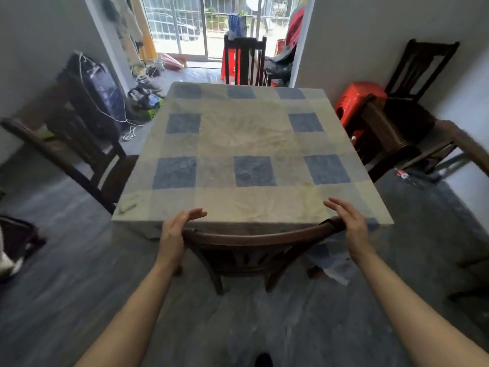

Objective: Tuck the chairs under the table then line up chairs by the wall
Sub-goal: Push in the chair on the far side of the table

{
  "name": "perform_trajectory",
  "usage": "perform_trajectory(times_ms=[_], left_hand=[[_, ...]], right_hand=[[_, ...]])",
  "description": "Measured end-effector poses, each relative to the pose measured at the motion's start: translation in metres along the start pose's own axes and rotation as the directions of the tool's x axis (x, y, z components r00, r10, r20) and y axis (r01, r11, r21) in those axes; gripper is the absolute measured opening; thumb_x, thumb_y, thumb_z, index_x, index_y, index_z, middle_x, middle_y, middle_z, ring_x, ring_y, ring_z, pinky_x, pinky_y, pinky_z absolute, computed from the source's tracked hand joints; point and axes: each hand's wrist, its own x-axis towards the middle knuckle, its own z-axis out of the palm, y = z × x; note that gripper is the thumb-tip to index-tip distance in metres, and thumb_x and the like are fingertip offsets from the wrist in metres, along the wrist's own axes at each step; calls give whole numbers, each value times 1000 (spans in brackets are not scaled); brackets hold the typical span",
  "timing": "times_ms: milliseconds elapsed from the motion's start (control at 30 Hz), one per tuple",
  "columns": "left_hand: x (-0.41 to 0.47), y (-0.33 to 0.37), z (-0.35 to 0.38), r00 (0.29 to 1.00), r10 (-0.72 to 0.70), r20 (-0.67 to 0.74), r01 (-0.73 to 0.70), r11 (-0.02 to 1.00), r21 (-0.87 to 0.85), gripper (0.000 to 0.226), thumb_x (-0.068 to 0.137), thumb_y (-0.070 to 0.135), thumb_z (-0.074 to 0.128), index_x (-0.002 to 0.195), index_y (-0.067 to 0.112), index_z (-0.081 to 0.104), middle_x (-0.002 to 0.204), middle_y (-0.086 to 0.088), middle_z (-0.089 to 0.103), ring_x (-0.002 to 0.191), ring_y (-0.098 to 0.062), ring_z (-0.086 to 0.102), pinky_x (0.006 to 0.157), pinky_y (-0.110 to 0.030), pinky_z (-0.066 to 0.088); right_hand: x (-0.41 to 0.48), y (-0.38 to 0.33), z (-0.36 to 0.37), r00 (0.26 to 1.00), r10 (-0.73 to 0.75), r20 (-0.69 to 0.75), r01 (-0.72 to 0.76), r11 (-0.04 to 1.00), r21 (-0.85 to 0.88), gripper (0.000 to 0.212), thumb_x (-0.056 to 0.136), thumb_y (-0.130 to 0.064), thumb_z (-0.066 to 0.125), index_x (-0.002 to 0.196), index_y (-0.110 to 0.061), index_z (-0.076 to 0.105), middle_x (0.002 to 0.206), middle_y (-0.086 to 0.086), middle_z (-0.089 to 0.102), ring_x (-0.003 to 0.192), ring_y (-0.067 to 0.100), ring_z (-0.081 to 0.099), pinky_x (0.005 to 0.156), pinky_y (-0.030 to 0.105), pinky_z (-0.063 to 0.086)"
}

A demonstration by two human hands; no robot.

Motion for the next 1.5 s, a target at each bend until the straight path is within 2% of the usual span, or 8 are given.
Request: perform_trajectory(times_ms=[167,300,467,567,700,1200,1400,1500], left_hand=[[7,-28,-1,996,-62,-70,63,998,11,31,103,3,43,104,3,75,94,4,82,94,-7,74,87,-15,52],[15,-53,2,992,-56,-110,57,998,7,37,97,5,44,86,9,79,97,-12,79,93,-11,73,90,-21,53],[26,-71,7,977,-110,-180,94,991,-97,31,84,17,57,55,14,66,67,-4,71,76,-17,70,83,-28,52],[29,-71,9,965,-120,-233,96,989,-112,33,78,12,56,47,15,65,54,0,63,65,-17,64,76,-30,49],[28,-70,14,939,-129,-318,93,988,-127,40,77,4,52,41,15,63,47,2,60,58,-14,62,73,-34,47],[-102,-69,-35,934,-133,-332,81,983,-166,49,80,-8,49,38,14,62,42,0,56,49,-14,57,70,-40,43],[-170,-73,-66,941,-145,-306,107,985,-137,44,75,-7,48,38,13,61,43,-3,58,68,-33,54,76,-41,40],[-195,-71,-74,943,-159,-292,126,984,-129,47,77,-8,48,37,12,62,42,-3,57,53,-21,58,71,-39,42]], right_hand=[[28,36,-5,993,104,51,-108,990,88,25,102,-8,55,122,-11,70,122,11,73,119,23,67,99,23,49],[34,65,-6,983,176,60,-183,971,155,21,93,-3,66,108,-13,77,114,14,77,112,25,70,102,34,49],[38,87,1,974,225,-5,-220,957,190,12,90,-6,68,81,0,74,80,11,71,86,27,60,80,30,45],[41,90,3,969,245,-40,-231,949,214,18,90,-3,67,72,-4,67,74,16,58,77,28,49,74,37,37],[40,90,4,965,248,-80,-230,955,189,29,86,3,67,61,-12,67,57,0,60,65,17,50,65,33,38],[-128,84,-10,968,225,-110,-198,957,211,31,83,5,67,57,-12,67,62,9,59,70,24,51,73,40,38],[-219,80,-16,962,219,-162,-183,960,213,33,83,8,66,56,-12,68,64,10,59,73,24,49,70,36,36],[-250,74,-17,958,223,-178,-181,958,221,33,83,10,65,57,-10,66,65,14,57,73,24,48,68,36,35]])
